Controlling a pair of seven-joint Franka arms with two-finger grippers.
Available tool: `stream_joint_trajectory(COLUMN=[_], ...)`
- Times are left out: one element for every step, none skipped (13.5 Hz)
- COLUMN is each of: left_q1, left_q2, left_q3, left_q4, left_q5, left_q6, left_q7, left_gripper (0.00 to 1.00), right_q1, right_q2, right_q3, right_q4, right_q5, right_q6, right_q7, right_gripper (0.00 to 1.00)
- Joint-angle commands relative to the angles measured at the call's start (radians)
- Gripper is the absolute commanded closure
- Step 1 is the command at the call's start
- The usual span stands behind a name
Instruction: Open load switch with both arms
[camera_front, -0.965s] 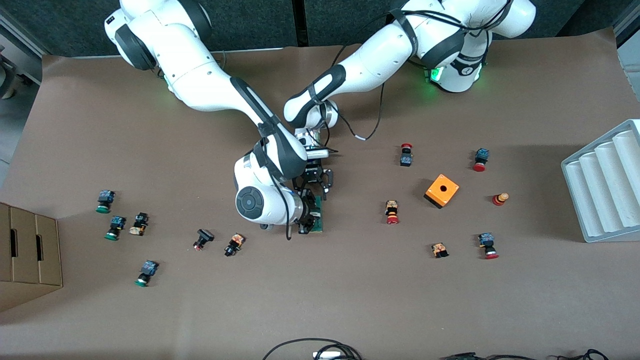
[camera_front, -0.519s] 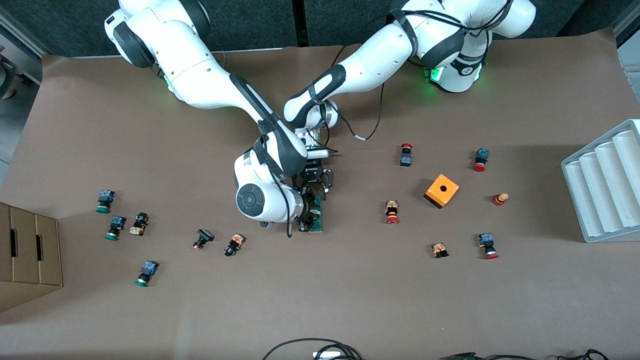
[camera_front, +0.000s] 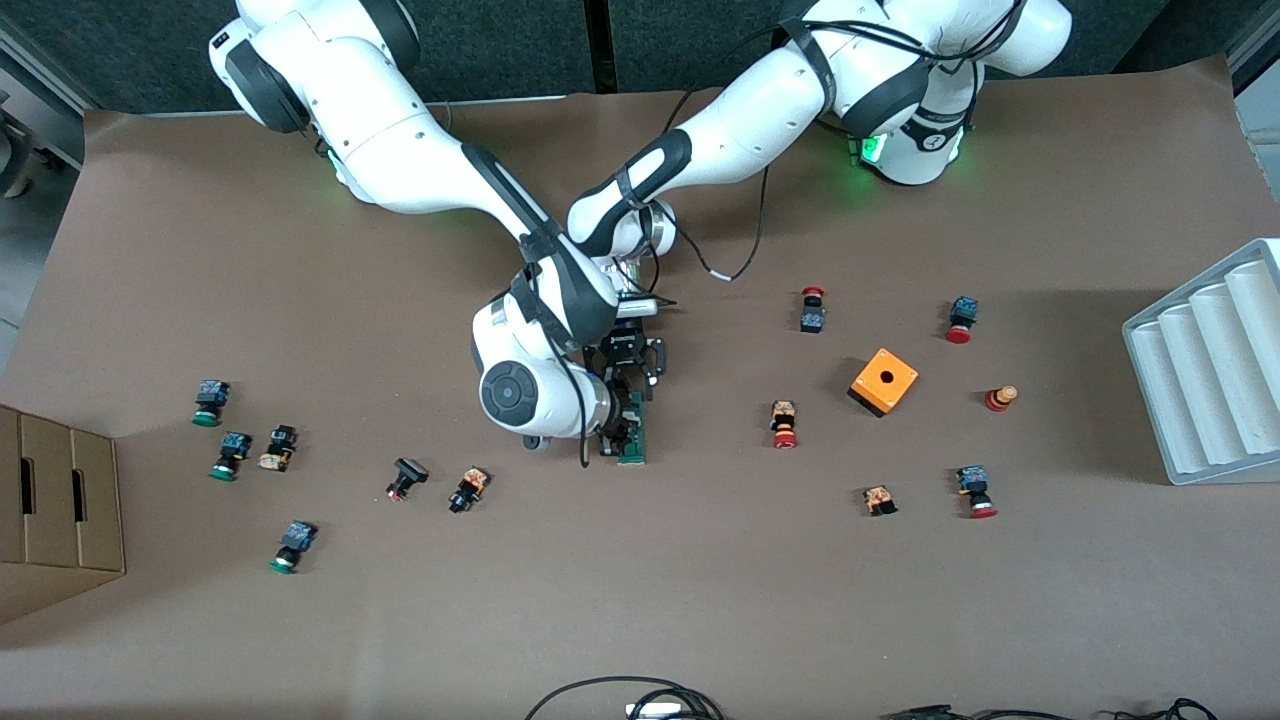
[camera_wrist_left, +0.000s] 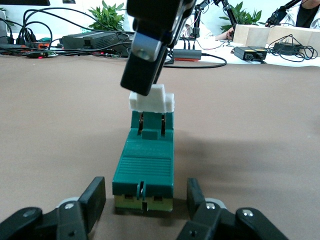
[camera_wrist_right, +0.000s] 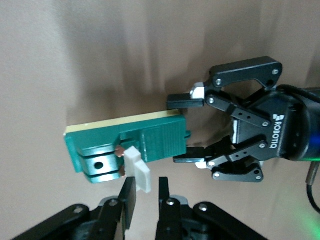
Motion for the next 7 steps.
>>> stream_joint_trajectory(left_q1=[-0.012,-0.012,-0.011,-0.011,-0.011,-0.011,-0.012], left_q2=[0.006,0.006,0.006,0.006,0.006,0.006,0.006], left_q3=[0.005,0.005,0.005,0.005,0.005,0.005,0.005], left_q4=[0.008,0.008,0.009,0.009,0.009,0.009,0.009], left_q5=[0.004,0.004,0.004,0.004,0.004,0.004,0.004], left_q6=[-0.003,-0.006,-0.006,-0.006,-0.006,-0.006,-0.006], left_q7=[-0.007,-0.007,-0.007,-0.007,-0.007,-0.007,-0.007], left_gripper=[0.26,0.26,0.26,0.26,0.26,0.26,0.26], right_q1=[-0.003,-0.001,-0.001,-0.001,-0.001,-0.001,0.000], right_q2=[-0.033,-0.033,-0.033,-0.033,-0.033,-0.031,-0.030], right_q3=[0.013,0.013,0.013,0.013,0.013,0.013,0.013], right_q4=[-0.055,-0.058,-0.059,-0.062,-0.070,-0.073,-0.076], right_q5=[-0.024,-0.024,-0.030,-0.041,-0.041,-0.043,-0.043], right_q6=[0.000,0.001,0.003,0.003,0.007,0.016,0.023], right_q7=[0.000,0.000,0.000,0.000,0.000,0.000,0.000], right_gripper=[0.75,0.75,0.75,0.75,0.75,0.75,0.75])
